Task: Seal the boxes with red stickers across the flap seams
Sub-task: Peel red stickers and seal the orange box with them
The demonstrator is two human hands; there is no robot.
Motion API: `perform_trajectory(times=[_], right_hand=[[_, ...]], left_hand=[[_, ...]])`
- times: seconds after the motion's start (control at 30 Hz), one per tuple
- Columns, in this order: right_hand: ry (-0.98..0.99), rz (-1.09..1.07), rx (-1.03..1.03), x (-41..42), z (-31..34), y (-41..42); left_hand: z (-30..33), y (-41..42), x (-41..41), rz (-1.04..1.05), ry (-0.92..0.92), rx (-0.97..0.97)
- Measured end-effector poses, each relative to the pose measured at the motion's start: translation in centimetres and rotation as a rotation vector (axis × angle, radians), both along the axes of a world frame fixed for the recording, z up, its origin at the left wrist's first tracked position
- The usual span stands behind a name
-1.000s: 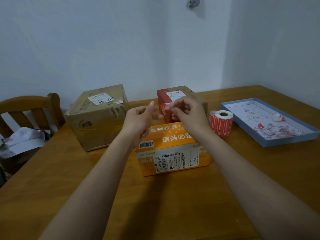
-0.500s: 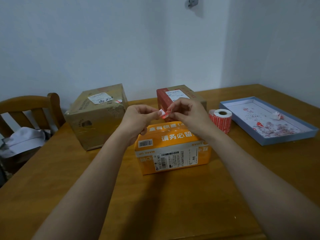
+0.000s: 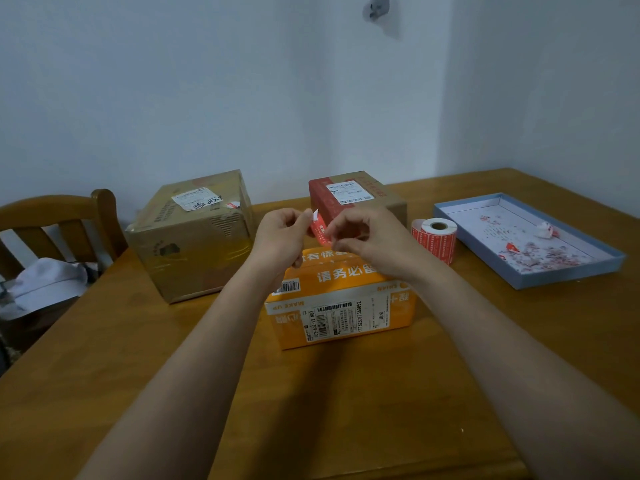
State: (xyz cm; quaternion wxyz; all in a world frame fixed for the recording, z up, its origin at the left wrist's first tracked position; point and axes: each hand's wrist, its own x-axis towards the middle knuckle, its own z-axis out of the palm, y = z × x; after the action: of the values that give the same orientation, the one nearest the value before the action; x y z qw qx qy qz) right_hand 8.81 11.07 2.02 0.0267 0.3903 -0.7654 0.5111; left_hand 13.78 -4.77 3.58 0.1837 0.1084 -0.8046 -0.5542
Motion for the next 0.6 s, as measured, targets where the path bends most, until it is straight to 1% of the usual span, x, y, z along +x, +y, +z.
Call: perform_trajectory(times=[0.07,0.1,0.17,0.23,0.27,0.37,0.43,0.53,0.6], right_hand=[[-0.01,0.007,0.048,-0.2,-0.1,0.1],[-0.012,-0.022,0.028,-0.3,-0.1,0.1],[-0.042,-0.12,-0.113,-0.5,-0.1,0.1],[-0.109,-0.17,-0.245,-0.6,0.2,0.1],[-0.127,-0.17,-0.245,-0.6,0.4,0.0],[-0.187,-0.085,-0.152,-0.8,0.4,-0.2],[-0.203,-0.04,-0.148,-0.8,0.3,-0.3],[-0.178,-0.047,-0.165,-0.9,0.1,-0.5],[-0.163,-0.086,-0.164,-0.9,0.1,-0.6]], left_hand=[[0.1,0.1,-0.2,0.05,0.008,0.04],[0.2,0.1,-0.3,0.062,0.001,0.04],[0.3,0.0,-0.2,0.024,-0.018,0.005],[0.4,0.2,0.1,-0.06,-0.027,-0.038],[0.4,0.3,0.2,-0.099,-0.029,-0.056],[0.6,0.5,0.5,-0.186,-0.03,-0.097],[0.7,0.6,0.7,-0.222,-0.032,-0.119],[0.6,0.3,0.8,-0.244,-0.029,-0.129],[0.5,-0.1,0.8,-0.275,-0.046,-0.083]])
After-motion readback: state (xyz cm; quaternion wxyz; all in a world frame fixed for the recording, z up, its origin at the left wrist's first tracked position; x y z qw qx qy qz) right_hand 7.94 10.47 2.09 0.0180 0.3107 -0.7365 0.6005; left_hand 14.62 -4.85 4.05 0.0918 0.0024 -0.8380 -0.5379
